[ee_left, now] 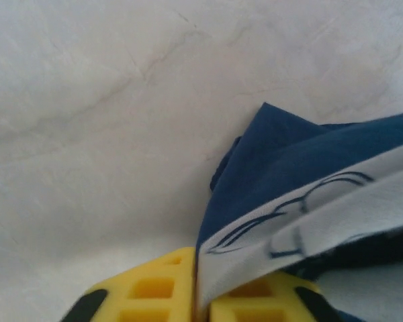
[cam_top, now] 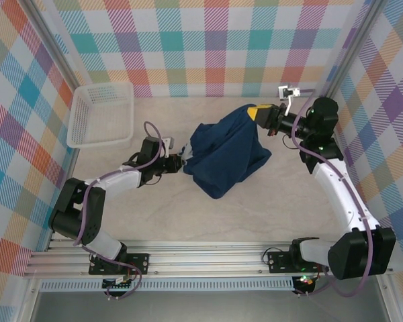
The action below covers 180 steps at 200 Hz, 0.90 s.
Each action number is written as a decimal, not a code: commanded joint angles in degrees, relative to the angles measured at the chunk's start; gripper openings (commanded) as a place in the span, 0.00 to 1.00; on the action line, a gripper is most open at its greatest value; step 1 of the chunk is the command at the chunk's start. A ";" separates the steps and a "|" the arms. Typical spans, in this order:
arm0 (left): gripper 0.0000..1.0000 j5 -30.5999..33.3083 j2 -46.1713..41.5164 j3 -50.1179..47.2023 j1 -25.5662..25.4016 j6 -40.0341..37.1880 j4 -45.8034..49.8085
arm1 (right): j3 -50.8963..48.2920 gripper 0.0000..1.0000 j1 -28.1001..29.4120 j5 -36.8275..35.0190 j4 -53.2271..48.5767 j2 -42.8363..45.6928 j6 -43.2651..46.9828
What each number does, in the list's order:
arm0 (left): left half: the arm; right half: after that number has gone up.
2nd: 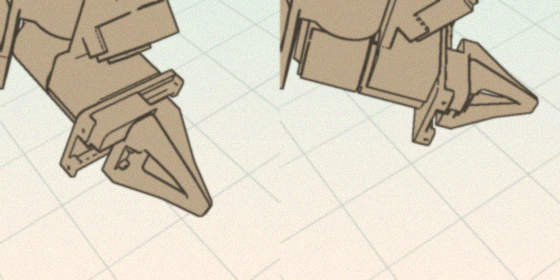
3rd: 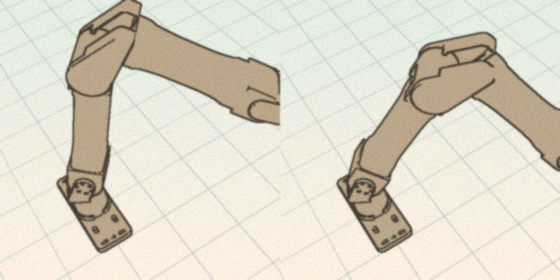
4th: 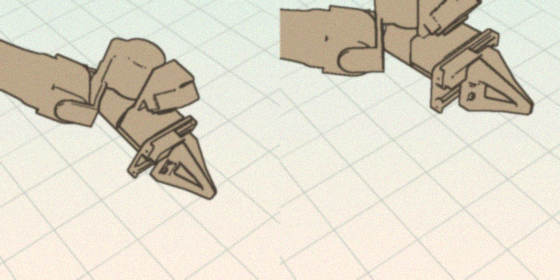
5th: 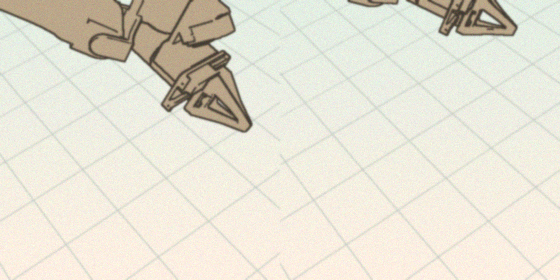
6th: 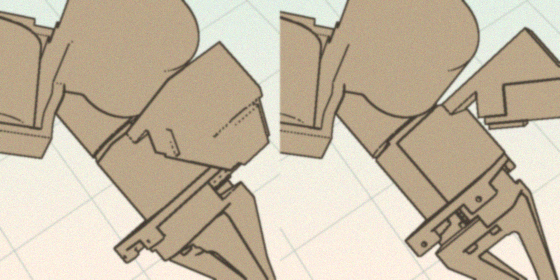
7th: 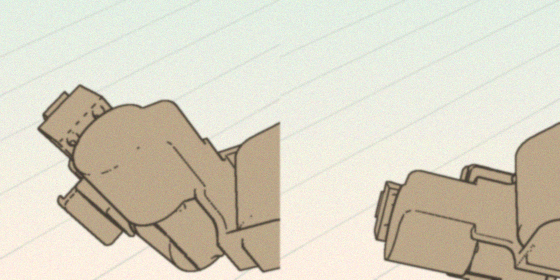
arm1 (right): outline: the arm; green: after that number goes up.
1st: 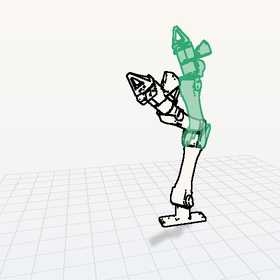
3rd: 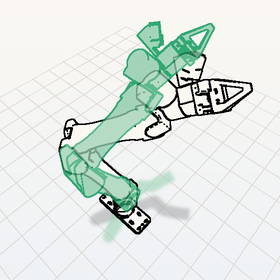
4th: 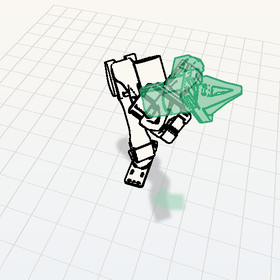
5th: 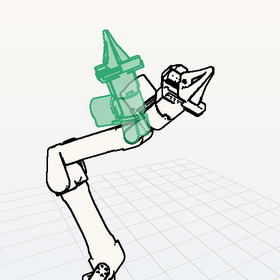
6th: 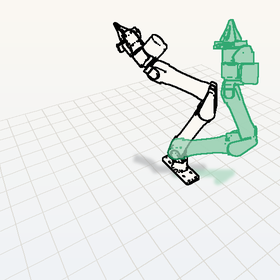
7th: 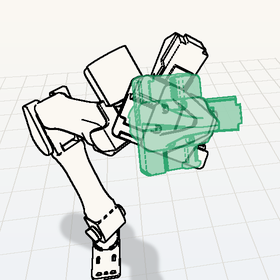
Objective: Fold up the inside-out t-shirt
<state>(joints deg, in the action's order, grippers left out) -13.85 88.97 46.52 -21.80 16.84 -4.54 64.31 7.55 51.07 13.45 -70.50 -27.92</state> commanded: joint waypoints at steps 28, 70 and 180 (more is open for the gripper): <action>0.52 0.84 -13.33 -2.47 -1.56 0.58 -2.25 | -1.03 0.00 3.75 4.70 2.63 -3.87 0.59; 0.69 -8.97 -14.31 4.58 -8.06 -2.76 -3.29 | -0.42 0.00 4.88 8.69 -5.31 -5.60 9.43; 0.00 4.26 -3.76 30.57 -11.80 -11.72 7.08 | 14.25 0.00 5.52 -8.27 -14.30 -10.35 9.70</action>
<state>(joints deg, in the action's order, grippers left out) -19.35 91.11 73.06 -35.75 5.23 3.09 70.81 12.49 51.88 0.80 -80.03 -19.62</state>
